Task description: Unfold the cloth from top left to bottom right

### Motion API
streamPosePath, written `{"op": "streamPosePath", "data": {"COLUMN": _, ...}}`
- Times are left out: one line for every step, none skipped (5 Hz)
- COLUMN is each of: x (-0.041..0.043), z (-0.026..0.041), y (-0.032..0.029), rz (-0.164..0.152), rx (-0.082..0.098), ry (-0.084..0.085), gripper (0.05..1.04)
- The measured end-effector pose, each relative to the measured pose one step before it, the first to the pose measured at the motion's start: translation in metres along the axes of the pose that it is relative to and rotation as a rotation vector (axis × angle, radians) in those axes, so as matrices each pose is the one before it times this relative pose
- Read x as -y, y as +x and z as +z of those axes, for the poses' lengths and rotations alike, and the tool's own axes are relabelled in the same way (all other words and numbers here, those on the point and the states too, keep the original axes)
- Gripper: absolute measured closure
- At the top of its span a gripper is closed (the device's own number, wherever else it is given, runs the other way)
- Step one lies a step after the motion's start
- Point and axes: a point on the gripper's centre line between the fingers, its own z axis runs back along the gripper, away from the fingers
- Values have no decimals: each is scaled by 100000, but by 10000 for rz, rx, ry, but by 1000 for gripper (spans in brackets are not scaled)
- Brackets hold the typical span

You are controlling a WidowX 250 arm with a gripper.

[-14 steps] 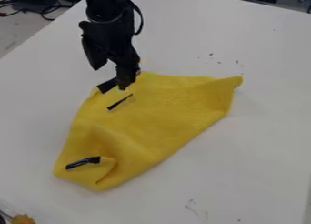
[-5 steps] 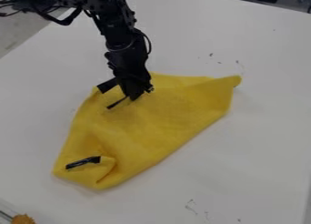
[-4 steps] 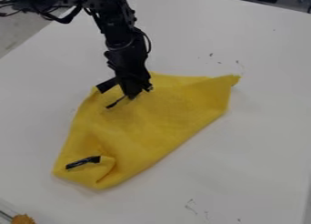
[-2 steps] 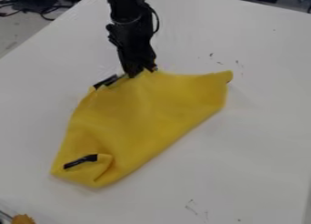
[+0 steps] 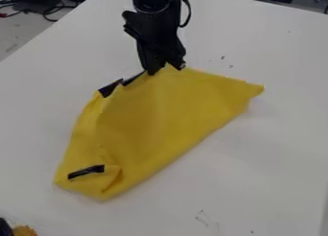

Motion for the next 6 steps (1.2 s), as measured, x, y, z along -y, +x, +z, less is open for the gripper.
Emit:
{"op": "streamPosePath", "data": {"x": 3342, "z": 2092, "y": -512, "rz": 531, "rx": -196, "ry": 121, "gripper": 1030}}
{"op": "streamPosePath", "data": {"x": 3027, "z": 1083, "y": 92, "rz": 372, "rx": 86, "ry": 104, "gripper": 1030}}
{"op": "streamPosePath", "data": {"x": 2950, "z": 806, "y": -107, "rz": 370, "rx": 178, "ry": 56, "gripper": 1030}}
{"op": "streamPosePath", "data": {"x": 1742, "z": 288, "y": 16, "rz": 112, "rx": -6, "ry": 121, "gripper": 1030}}
{"op": "streamPosePath", "data": {"x": 1316, "z": 522, "y": -272, "rz": -273, "rx": 251, "ry": 267, "gripper": 1030}}
{"op": "streamPosePath", "data": {"x": 956, "z": -361, "y": -1102, "rz": -69, "rx": -35, "ry": 104, "gripper": 1008}}
